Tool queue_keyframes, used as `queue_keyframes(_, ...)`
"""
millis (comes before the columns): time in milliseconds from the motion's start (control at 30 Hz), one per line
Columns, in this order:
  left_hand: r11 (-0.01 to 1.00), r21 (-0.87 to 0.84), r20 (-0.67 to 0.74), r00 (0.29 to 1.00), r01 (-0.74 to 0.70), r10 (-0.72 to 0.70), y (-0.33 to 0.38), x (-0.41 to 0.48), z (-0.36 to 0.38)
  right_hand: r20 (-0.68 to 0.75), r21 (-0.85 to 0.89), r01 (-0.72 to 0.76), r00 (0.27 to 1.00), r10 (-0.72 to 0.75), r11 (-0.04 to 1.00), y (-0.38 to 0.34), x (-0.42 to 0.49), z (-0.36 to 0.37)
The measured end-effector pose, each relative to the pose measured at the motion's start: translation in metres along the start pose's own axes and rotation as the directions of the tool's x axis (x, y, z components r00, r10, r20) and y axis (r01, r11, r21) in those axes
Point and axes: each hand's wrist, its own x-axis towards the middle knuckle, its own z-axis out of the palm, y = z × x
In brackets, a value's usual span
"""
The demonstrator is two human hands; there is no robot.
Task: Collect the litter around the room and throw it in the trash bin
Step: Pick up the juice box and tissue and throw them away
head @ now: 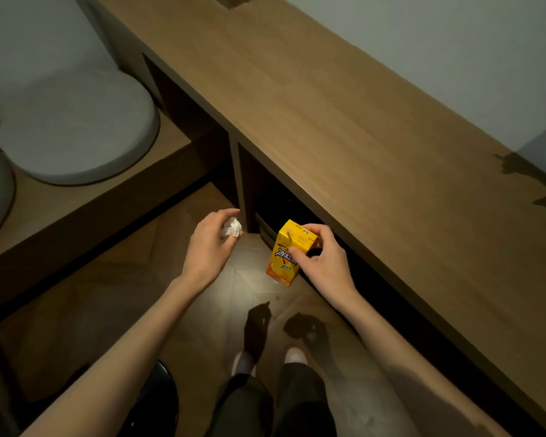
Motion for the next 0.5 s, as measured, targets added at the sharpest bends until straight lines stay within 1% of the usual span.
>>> queue_keyframes(133, 1.0, -0.007, 0.046, 0.999, 0.028, -0.028, -0.03, 0.002, 0.035, 0.009, -0.054, -0.048, 0.999, 0.049, 0.997, 0.048, 0.006, 0.022)
queue_keyframes(267, 0.999, -0.018, 0.069, 0.997, 0.044, -0.042, -0.063, 0.01, 0.083, 0.002, -0.098, -0.06, 0.998, 0.061, 0.993, 0.103, 0.022, 0.037)
queue_keyframes(367, 1.0, -0.022, 0.075, 0.997, 0.009, -0.007, -0.091, 0.021, 0.13, -0.024, -0.136, -0.049, 0.999, 0.046, 0.989, 0.151, 0.039, 0.049)
queue_keyframes(500, 0.997, -0.033, 0.078, 0.994, -0.068, 0.07, -0.128, 0.048, 0.198, -0.083, -0.189, 0.007, 0.996, -0.023, 0.982, 0.217, 0.07, 0.061)
